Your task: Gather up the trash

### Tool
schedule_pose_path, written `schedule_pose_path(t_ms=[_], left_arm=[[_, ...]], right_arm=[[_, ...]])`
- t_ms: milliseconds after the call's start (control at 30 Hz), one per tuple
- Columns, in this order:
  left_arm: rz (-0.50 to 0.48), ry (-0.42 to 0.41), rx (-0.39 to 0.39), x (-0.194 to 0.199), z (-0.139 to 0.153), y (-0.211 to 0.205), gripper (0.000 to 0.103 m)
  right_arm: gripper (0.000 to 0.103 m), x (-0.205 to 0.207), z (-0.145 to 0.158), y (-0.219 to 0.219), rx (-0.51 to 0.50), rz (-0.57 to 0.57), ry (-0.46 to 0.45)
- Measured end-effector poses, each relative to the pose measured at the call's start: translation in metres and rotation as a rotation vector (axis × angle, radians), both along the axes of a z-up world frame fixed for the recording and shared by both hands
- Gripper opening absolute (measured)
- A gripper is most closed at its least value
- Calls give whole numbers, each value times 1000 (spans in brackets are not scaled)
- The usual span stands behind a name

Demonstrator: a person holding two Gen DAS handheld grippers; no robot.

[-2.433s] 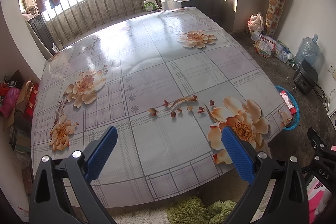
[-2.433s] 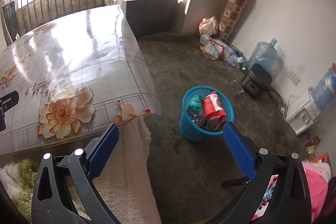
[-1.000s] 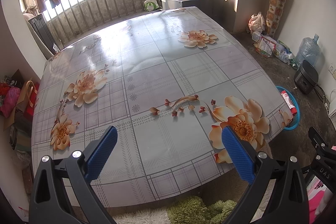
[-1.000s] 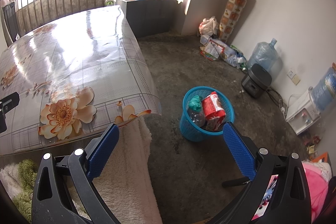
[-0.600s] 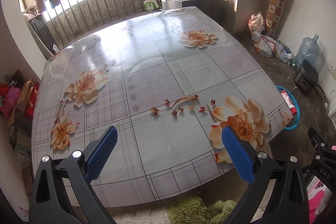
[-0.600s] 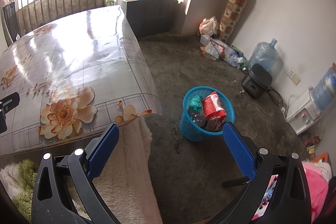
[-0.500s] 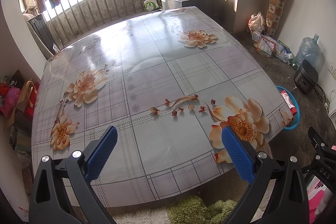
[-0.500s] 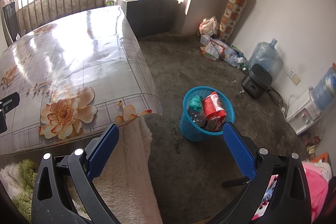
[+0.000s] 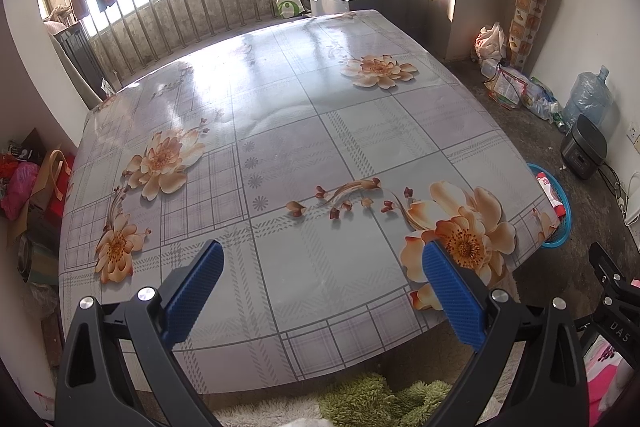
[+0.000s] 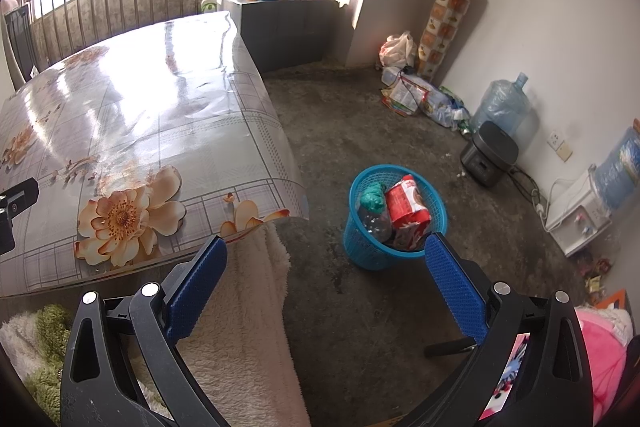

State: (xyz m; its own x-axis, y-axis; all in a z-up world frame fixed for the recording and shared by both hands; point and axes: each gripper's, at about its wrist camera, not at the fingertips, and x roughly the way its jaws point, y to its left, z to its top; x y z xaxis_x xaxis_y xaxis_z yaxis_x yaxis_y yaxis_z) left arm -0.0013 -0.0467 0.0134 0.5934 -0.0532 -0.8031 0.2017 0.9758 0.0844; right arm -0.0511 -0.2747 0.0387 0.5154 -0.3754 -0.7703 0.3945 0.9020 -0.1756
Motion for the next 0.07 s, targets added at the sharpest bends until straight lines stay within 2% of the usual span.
schedule_pose_path(t_ms=[67], left_arm=[[3, 3, -2, 0, -1, 1, 97]], right_arm=[[95, 1, 0, 1, 3, 0, -1]])
